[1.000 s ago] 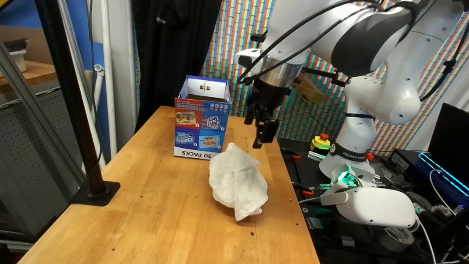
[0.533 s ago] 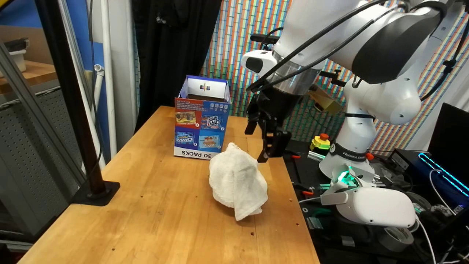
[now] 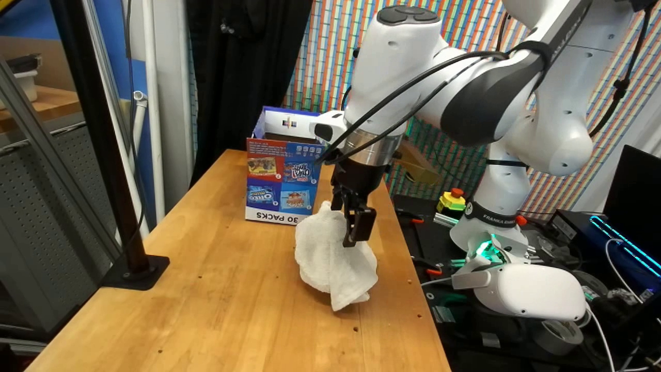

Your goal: Pick up the avocado and wrap it on the cloth, then pick up the cloth and put it in the box

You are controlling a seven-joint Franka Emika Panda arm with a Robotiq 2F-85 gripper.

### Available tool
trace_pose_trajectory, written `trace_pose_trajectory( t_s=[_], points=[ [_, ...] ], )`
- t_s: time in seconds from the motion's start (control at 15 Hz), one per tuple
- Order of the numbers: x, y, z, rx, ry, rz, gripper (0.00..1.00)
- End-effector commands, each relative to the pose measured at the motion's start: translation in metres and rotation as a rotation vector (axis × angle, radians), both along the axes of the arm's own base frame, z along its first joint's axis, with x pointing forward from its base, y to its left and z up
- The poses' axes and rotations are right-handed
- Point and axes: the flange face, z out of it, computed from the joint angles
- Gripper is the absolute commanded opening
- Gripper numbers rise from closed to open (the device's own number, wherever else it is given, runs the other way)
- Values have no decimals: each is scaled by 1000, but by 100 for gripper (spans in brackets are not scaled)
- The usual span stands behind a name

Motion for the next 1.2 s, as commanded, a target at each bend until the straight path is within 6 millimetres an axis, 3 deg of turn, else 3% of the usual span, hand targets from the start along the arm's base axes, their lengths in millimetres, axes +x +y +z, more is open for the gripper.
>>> trace_pose_trajectory(
  t_s=[0.0, 0.27, 0.67, 0.87, 1.13],
  points=[
    [20, -21, -20, 18, 23, -37, 100],
    [21, -35, -47, 51, 106, -88, 100],
    [-12, -10, -80, 121, 245, -89, 100],
    [-23, -6, -86, 115, 249, -74, 100],
    [-20, -9, -84, 93, 217, -57, 100]
  ],
)
